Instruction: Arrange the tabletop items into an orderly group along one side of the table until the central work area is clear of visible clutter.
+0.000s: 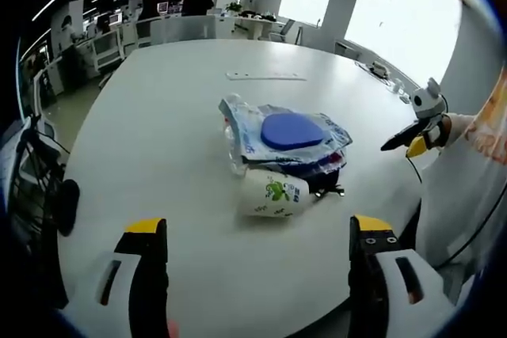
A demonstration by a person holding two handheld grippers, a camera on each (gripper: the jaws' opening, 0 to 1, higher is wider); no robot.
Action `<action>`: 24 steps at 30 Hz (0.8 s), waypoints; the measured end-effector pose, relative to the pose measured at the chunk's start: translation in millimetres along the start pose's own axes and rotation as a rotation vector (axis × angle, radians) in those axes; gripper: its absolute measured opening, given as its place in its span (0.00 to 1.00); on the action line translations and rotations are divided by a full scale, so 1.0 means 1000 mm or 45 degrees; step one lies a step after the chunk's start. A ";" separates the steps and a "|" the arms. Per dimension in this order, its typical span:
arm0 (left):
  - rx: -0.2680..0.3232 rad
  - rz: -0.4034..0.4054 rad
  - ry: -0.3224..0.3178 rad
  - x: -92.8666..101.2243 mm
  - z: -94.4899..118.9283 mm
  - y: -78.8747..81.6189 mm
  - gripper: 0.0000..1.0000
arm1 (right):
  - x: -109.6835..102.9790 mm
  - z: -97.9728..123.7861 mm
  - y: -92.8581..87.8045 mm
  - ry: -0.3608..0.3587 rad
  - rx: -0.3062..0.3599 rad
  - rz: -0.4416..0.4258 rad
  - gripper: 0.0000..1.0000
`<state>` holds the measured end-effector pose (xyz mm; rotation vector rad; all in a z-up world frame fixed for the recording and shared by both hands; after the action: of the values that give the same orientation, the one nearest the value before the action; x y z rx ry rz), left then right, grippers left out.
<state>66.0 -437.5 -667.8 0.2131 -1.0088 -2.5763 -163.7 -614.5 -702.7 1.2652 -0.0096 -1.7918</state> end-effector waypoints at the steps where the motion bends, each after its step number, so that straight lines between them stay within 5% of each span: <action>1: 0.000 0.002 0.001 0.000 0.000 0.000 0.98 | 0.000 0.000 0.000 0.000 0.000 -0.001 0.74; 24: 0.027 0.006 0.032 -0.003 0.000 0.005 0.92 | 0.000 0.000 0.001 0.002 0.009 -0.008 0.69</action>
<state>70.7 -439.9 -664.5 0.2475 -1.0267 -2.5535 -163.3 -615.6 -702.4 1.2726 -0.0111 -1.7979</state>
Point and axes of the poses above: the point that each gripper's makers call its tool centre point, and the gripper's own axes: z roughly backward along the fingers, x roughly to its right, y roughly out of its top, the point moved 1 cm from there along z, roughly backward along the fingers, and after that the axes turned 15 degrees about y, right-handed, at the moved point
